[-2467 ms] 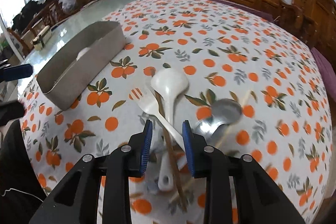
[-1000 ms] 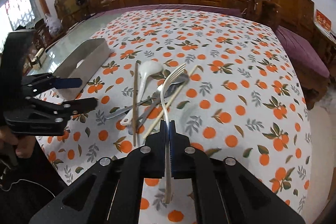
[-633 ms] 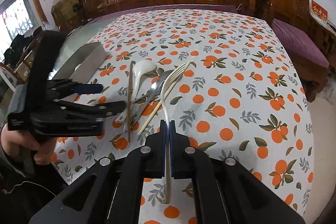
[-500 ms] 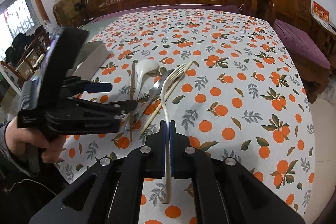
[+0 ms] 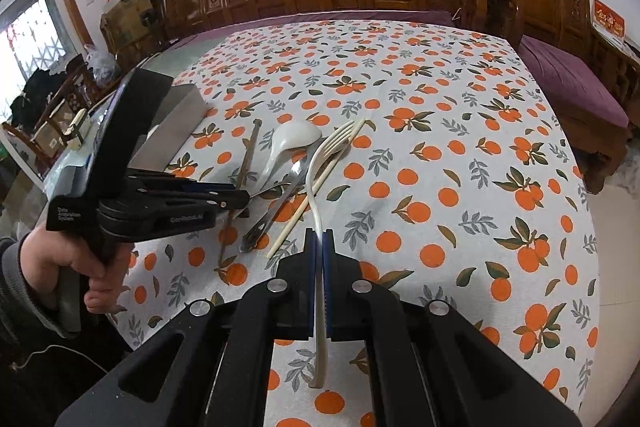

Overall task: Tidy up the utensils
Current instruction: 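Grasp a wooden chopstick from the pile with the left gripper, then lower the chopstick into the grey tray and open the left gripper while the right carries the fork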

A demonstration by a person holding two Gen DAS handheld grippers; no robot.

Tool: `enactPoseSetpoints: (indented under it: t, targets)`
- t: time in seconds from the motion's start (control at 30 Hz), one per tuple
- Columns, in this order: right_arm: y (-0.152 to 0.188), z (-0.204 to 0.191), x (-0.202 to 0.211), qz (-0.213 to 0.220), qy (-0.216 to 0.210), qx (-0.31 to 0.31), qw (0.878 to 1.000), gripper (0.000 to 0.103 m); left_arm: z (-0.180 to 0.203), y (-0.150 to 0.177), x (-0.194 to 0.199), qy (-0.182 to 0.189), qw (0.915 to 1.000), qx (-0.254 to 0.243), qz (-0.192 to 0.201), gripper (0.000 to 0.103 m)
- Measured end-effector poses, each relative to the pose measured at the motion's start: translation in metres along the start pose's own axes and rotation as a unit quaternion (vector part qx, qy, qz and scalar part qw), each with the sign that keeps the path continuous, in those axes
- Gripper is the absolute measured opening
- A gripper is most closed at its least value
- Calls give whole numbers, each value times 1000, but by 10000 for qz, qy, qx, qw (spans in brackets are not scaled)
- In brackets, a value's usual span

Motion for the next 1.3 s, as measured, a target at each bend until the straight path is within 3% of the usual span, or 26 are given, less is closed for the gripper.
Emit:
enactPoseSetpoints:
  t: [0.2,0.6,0.93,1.3]
  targets:
    - [3,-4,-4,-66,3,55,10000,4,-4,2,11,22,10000,-38,84,5]
    - [4,-9,-5,-100,-9,110,9999,4,-11,4,21,-64,9998,-163,137,4]
    - [-8,-30,-3,-18,-61,283,9996,4,-10,10,73,-48,9967,-552,592,4]
    - [-41,-77,-10,134,-225,471,9985,4,-43,3,121,-58,9947,-486,909,4]
Point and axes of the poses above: each gripper's, at about its wrist camera, not at the fingertips, and x roughly against the way its jaws point, z to its right, y to its underside, the point moved 5 cm from there along -x, roughly the way its jaws point, and after that the axes turned 6 degrees about x, right-handed, at the moved point
